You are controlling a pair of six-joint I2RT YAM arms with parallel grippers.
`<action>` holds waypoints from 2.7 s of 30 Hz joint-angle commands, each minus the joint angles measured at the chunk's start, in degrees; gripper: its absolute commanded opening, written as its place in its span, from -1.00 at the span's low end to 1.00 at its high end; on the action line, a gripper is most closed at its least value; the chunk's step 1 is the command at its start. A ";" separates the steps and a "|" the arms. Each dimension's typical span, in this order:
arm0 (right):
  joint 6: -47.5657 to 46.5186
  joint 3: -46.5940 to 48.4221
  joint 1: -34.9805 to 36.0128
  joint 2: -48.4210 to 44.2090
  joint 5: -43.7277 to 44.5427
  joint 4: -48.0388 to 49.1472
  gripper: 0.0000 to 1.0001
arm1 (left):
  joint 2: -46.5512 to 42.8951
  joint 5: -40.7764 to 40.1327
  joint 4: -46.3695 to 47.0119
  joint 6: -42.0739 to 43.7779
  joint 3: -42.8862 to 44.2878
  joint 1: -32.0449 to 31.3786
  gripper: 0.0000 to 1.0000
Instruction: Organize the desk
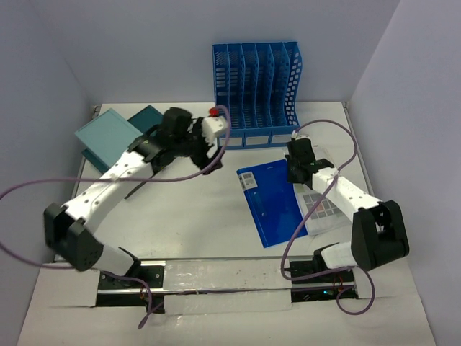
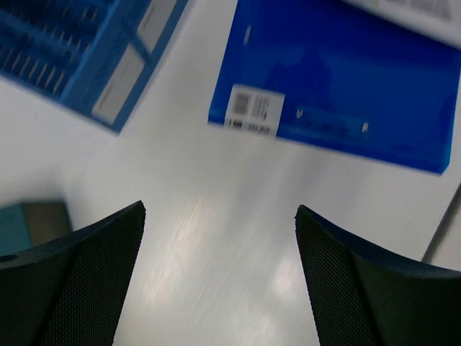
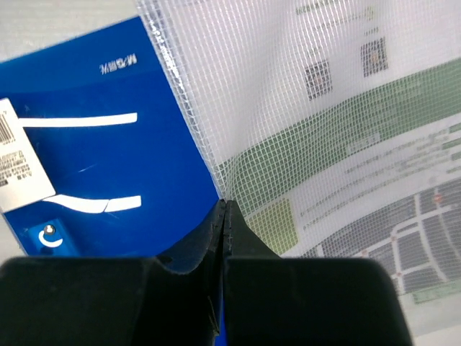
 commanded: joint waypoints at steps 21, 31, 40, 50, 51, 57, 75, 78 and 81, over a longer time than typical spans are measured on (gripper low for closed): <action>3.81 -9.11 1.78 -11.03 -0.99 9.23 -1.00 | 56.01 9.26 11.62 -40.16 53.08 -11.01 0.98; 3.73 -10.42 1.84 -13.56 -1.72 9.01 -1.00 | 61.14 7.84 11.84 -49.67 52.19 -11.84 0.88; 2.97 -10.30 2.40 -14.32 -4.04 9.21 -1.00 | 64.23 9.33 15.34 -50.65 55.84 -12.46 -0.30; 1.77 -5.89 7.55 -12.75 3.67 2.96 -0.04 | 62.07 15.27 15.64 -54.03 54.28 -12.20 -1.00; 1.74 -5.27 9.89 -12.28 9.14 2.19 0.10 | 61.54 15.10 15.47 -53.95 54.58 -12.04 -1.00; 4.48 -2.91 16.96 -7.87 21.38 -2.07 0.36 | 59.65 16.30 15.27 -54.98 55.47 -10.84 -1.00; 12.82 1.04 18.46 4.34 44.03 -7.80 0.13 | 51.16 25.09 15.00 -62.33 52.28 -9.65 -1.00; 13.95 1.55 18.54 2.22 45.65 -10.60 -0.58 | 48.95 25.10 14.58 -61.65 50.76 -9.82 -1.00; 14.98 1.80 18.83 -0.65 46.11 -11.85 -0.97 | 47.16 24.90 14.17 -60.35 49.66 -9.74 -0.96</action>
